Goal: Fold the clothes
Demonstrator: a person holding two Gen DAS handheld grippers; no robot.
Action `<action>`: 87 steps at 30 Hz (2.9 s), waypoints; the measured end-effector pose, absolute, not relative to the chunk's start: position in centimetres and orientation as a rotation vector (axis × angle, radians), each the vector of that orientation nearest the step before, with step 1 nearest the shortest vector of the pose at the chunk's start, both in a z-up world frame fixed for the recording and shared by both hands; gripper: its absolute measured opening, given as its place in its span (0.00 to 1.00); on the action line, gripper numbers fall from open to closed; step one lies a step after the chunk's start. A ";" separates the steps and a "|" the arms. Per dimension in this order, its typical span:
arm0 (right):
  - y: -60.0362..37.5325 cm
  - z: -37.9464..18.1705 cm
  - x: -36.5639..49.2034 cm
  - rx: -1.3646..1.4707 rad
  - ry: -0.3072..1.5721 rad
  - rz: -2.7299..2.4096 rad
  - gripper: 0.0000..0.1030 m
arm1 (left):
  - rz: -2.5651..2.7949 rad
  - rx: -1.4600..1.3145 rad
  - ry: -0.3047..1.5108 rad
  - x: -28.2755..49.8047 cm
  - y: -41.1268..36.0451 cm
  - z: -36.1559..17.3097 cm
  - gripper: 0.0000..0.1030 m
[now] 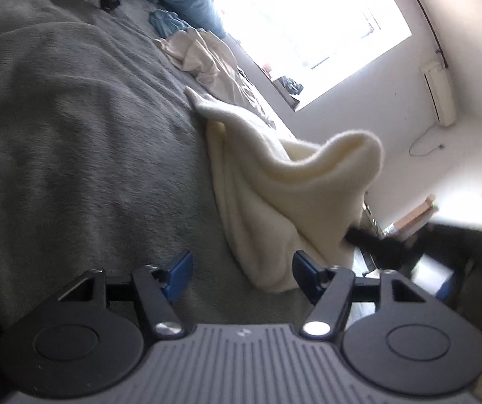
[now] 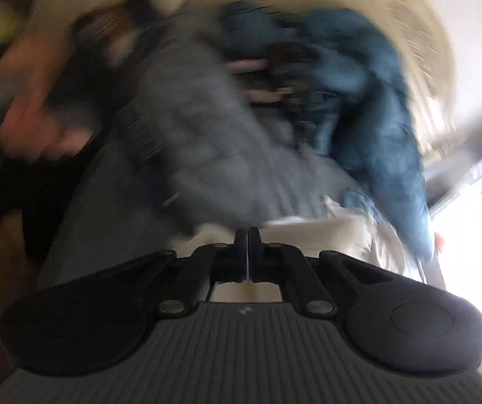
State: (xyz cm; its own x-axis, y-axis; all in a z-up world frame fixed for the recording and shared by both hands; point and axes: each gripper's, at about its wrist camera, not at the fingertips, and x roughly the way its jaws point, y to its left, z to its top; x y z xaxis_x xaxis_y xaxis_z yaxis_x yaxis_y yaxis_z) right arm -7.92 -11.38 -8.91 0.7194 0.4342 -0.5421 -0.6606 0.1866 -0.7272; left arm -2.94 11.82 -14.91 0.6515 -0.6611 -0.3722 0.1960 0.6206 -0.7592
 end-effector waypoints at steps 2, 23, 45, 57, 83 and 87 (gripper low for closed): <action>-11.1 -10.1 -8.2 -1.205 0.229 0.767 0.00 | -0.516 -0.740 0.681 -3.1 12.5 -14.4 0.64; -32.1 -5.8 -8.2 0.158 0.519 0.255 0.50 | -0.780 -0.178 0.512 5.5 0.6 -5.4 0.30; -20.7 -0.4 7.6 0.053 0.677 0.481 0.68 | -0.656 -0.252 0.388 -5.1 1.9 -10.3 0.29; -16.1 -5.3 18.7 0.053 0.998 0.319 0.20 | -0.706 -0.266 0.347 -5.0 2.6 -11.1 0.30; -33.5 -7.5 3.2 0.945 0.420 0.193 0.08 | -0.733 -0.386 0.370 -4.4 7.5 -8.5 0.64; -34.0 -7.7 3.1 0.933 0.391 0.246 0.08 | -0.627 -0.496 0.377 -1.7 10.7 -7.3 0.67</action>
State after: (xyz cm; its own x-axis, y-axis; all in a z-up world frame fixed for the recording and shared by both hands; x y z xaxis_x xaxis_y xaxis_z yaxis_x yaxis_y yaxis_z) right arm 3.11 -33.99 -7.67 0.9028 0.3699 -0.2192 -0.0371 0.5749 0.8174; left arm -1.66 10.71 -7.33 0.7494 -0.6361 -0.1836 0.4611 0.7004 -0.5448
